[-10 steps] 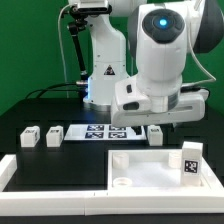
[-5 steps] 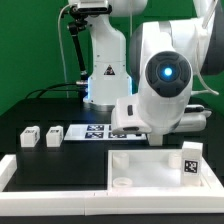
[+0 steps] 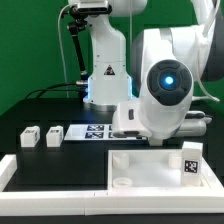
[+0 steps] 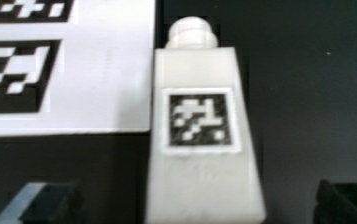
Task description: Assemble square table
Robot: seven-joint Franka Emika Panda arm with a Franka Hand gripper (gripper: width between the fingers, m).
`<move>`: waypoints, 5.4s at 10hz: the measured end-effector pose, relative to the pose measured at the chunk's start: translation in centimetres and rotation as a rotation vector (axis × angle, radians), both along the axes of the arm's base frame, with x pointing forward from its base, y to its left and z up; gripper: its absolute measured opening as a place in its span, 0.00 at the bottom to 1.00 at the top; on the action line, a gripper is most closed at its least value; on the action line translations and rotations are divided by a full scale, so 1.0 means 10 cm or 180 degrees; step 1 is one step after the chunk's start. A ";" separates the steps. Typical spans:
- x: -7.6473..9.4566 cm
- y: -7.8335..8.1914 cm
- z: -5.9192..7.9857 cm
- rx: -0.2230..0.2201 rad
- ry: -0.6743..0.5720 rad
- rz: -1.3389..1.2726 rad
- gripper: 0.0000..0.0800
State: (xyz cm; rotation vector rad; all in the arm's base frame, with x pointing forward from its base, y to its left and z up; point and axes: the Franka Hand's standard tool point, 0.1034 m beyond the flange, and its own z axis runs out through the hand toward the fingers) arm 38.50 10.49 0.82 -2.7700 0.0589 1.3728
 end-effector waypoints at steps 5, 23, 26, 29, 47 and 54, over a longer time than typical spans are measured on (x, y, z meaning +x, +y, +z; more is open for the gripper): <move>-0.09 -0.01 -0.04 0.0003 0.0033 -0.0004 0.53; 0.67 -0.42 1.14 0.0314 -0.1391 -0.0061 0.36; 1.41 -0.65 1.65 0.0330 -0.2051 -0.0010 0.36; 1.48 -0.71 1.61 0.0235 -0.2631 -0.0051 0.36; 2.50 -1.01 1.16 -0.0198 -0.4976 0.0267 0.36; 2.43 -1.04 1.03 -0.0202 -0.4908 0.0291 0.36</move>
Offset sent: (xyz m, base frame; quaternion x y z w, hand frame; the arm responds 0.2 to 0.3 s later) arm 0.0000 0.0000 0.0000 0.0000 0.0000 0.0000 1.0000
